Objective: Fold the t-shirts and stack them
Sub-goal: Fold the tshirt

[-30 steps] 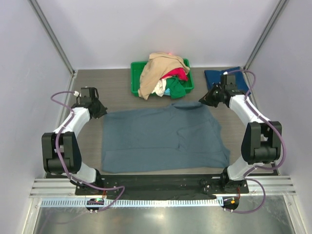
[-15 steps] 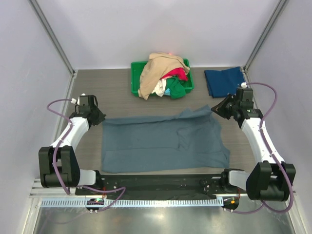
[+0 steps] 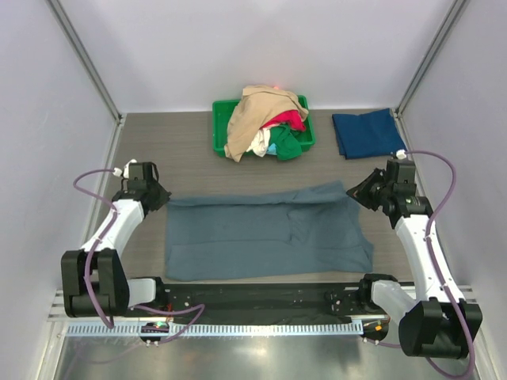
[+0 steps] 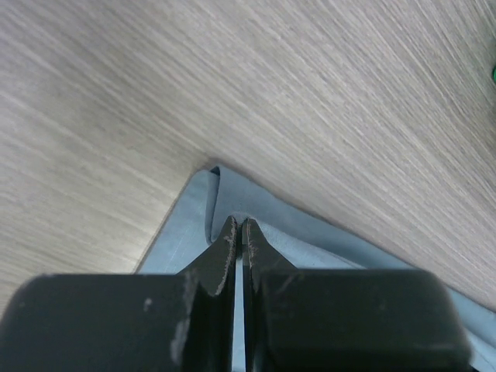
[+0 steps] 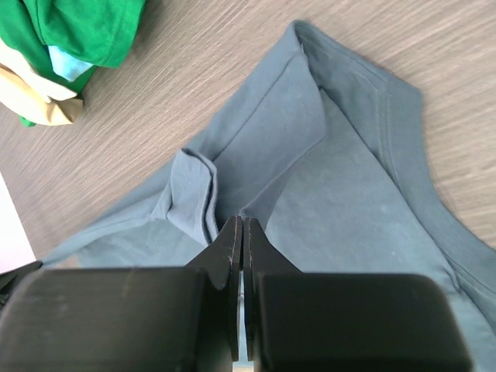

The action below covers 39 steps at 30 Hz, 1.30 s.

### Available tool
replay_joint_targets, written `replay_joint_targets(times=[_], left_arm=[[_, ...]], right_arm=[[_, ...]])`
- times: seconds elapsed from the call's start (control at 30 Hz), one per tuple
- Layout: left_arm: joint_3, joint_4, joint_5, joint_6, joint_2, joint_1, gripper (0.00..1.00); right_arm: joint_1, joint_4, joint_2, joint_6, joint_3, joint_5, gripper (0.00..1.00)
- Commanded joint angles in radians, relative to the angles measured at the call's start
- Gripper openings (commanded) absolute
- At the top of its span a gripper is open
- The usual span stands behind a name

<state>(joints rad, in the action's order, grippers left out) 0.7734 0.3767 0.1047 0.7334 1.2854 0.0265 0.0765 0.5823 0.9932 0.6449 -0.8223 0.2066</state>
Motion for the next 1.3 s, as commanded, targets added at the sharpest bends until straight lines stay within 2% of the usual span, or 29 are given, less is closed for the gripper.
replay_joint_targets(times=[0.0, 0.47, 0.57, 0.63, 0.67, 0.7, 0.73, 0.77, 0.8, 0.87, 1.03, 1.17, 1.27], left_arm=[[-0.028, -0.019, 0.033, 0.020, -0.064, -0.002, 0.00], [-0.172, 0.037, 0.053, 0.063, -0.258, -0.002, 0.01], [-0.187, 0.120, 0.125, 0.084, -0.303, 0.000, 0.03], [-0.194, 0.175, 0.162, 0.098, -0.349, -0.002, 0.14], [-0.198, 0.192, 0.197, 0.107, -0.368, 0.000, 0.23], [-0.201, 0.220, 0.214, 0.124, -0.412, -0.002, 0.52], [-0.203, 0.232, 0.230, 0.135, -0.437, -0.002, 0.63], [-0.201, 0.243, 0.259, 0.144, -0.464, -0.002, 0.69], [-0.201, 0.251, 0.266, 0.158, -0.495, 0.000, 0.76], [-0.201, 0.245, 0.274, 0.164, -0.578, -0.002, 0.77], [-0.195, 0.154, 0.204, 0.103, -0.653, 0.000, 0.76], [-0.189, 0.090, 0.097, 0.070, -0.524, -0.003, 0.70], [-0.186, 0.042, 0.029, 0.066, -0.421, -0.017, 0.66]], right_arm=[[0.006, 0.040, -0.050, -0.018, 0.003, -0.048, 0.01], [0.008, 0.151, -0.248, 0.038, 0.126, -0.165, 0.01], [0.006, 0.168, -0.281, 0.050, 0.147, -0.188, 0.01], [0.008, 0.177, -0.307, 0.056, 0.161, -0.187, 0.01], [0.008, 0.186, -0.314, 0.068, 0.158, -0.188, 0.11], [0.008, 0.195, -0.324, 0.081, 0.157, -0.199, 0.23], [0.008, 0.201, -0.332, 0.088, 0.160, -0.200, 0.37], [0.008, 0.203, -0.349, 0.114, 0.163, -0.202, 0.64], [0.008, 0.202, -0.353, 0.125, 0.167, -0.202, 0.74], [0.008, 0.198, -0.352, 0.139, 0.170, -0.202, 0.89], [0.008, 0.142, -0.306, 0.136, 0.163, -0.153, 0.91], [-0.009, 0.051, -0.263, 0.162, 0.202, -0.040, 0.90], [-0.079, 0.002, -0.176, 0.185, 0.222, -0.042, 0.90]])
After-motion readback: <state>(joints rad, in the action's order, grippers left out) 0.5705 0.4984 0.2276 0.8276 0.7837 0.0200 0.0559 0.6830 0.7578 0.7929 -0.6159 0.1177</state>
